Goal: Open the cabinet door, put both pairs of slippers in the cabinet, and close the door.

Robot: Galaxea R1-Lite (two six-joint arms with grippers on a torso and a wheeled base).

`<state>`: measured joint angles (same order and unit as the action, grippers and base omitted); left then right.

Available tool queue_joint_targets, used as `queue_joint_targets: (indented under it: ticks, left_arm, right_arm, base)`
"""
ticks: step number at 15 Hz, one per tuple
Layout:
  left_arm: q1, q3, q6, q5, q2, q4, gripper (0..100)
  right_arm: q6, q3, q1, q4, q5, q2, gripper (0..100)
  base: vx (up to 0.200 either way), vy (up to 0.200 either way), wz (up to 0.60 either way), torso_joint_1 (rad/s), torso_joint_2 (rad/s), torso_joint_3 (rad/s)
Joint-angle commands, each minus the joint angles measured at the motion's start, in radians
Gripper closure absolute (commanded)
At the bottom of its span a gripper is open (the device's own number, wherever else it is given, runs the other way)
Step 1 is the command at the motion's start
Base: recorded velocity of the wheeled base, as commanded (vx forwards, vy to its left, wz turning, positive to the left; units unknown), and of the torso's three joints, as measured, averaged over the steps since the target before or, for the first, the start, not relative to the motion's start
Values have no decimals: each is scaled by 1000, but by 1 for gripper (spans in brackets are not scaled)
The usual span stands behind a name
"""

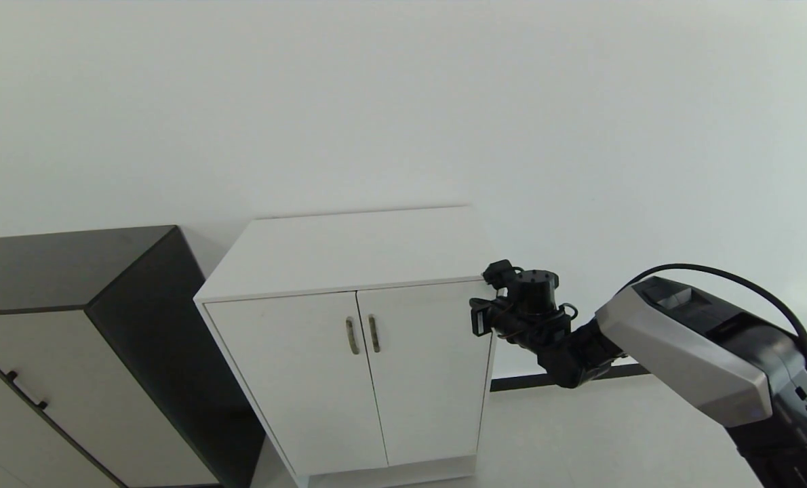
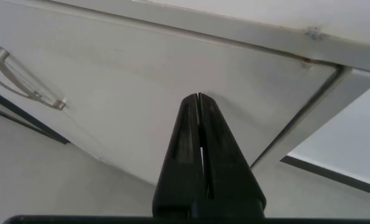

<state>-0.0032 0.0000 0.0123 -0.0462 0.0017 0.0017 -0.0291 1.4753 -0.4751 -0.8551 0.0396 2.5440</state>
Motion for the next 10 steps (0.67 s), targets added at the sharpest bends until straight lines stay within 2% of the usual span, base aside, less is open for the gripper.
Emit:
queue_joint_targets:
  ticks: [1, 10]
  left_arm:
    - [0, 0, 0, 0, 1, 0, 100]
    - [0, 0, 0, 0, 1, 0, 100]
  right_arm:
    - [0, -1, 0, -1, -3, 2, 100]
    - [0, 60, 0, 30, -24, 19, 100]
  base:
    - [0, 0, 0, 0, 0, 0]
    - [0, 0, 0, 0, 0, 0]
